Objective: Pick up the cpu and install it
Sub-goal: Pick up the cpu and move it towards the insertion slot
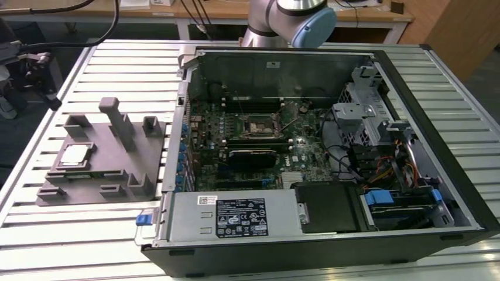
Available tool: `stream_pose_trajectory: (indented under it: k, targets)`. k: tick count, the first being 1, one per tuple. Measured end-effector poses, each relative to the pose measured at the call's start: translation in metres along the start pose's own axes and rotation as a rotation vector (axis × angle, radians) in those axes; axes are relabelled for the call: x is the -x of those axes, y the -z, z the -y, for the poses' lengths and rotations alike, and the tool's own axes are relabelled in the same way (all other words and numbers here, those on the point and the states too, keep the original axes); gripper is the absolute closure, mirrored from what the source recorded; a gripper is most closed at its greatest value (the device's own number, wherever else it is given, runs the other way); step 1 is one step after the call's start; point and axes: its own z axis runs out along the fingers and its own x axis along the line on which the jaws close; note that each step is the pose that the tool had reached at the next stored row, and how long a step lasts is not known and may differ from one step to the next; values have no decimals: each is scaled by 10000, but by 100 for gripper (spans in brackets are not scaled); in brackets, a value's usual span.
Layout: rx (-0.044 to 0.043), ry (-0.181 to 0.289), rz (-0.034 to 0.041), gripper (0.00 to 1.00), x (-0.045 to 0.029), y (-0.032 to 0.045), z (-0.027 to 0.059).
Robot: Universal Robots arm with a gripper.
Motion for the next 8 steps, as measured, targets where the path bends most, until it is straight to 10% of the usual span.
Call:
stream_pose_trajectory:
  k: [8]
  targets:
    - [0, 0, 0, 41, -1, -43, 2]
